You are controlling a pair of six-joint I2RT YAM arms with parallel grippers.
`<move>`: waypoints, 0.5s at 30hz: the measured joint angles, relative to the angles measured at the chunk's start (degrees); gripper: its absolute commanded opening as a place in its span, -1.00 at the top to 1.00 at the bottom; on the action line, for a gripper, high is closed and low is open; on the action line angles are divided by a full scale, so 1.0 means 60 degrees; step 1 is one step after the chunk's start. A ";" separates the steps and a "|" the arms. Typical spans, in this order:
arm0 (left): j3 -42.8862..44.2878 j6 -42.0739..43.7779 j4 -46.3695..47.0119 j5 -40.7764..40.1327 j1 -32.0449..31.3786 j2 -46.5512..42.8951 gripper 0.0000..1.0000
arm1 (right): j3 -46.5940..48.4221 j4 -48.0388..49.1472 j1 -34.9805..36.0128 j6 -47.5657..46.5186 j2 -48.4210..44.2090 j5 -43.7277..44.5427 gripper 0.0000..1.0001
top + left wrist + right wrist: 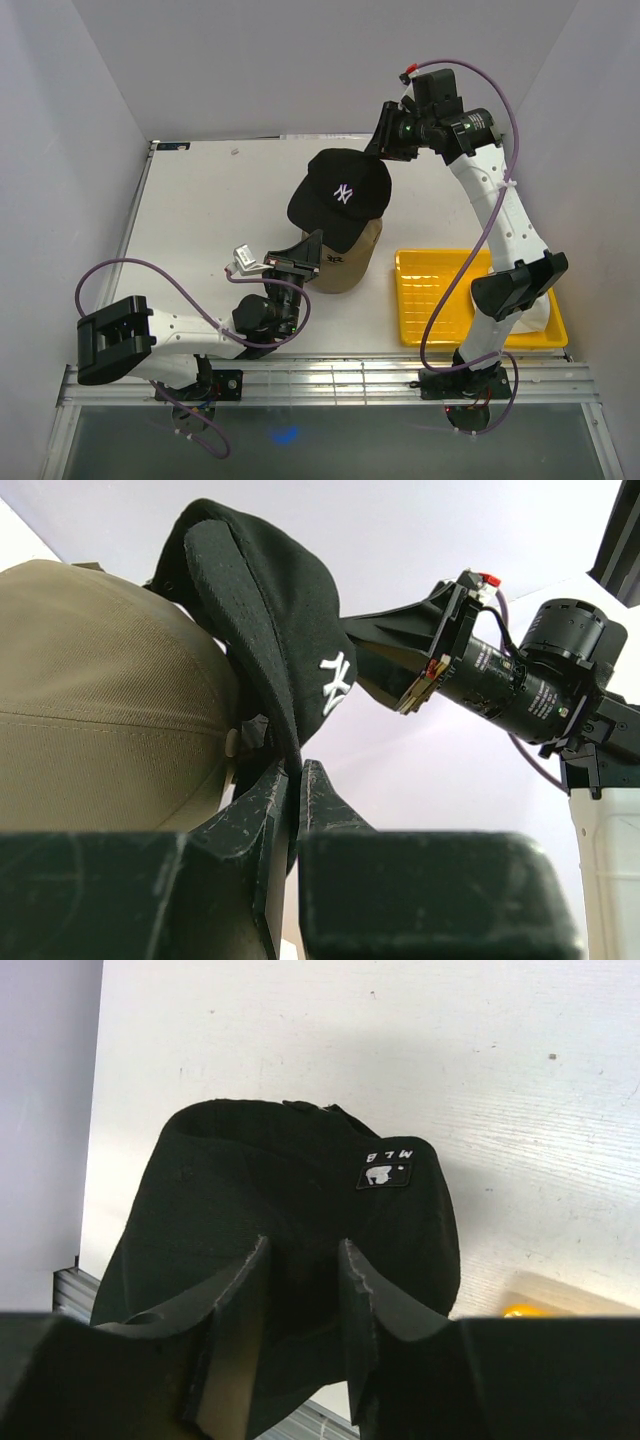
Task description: Stack the hats
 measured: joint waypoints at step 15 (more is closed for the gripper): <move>-0.0040 0.0324 0.0000 0.0393 0.0000 -0.0149 1.00 | 0.0004 0.0007 0.0069 0.0153 -0.0069 0.0040 0.84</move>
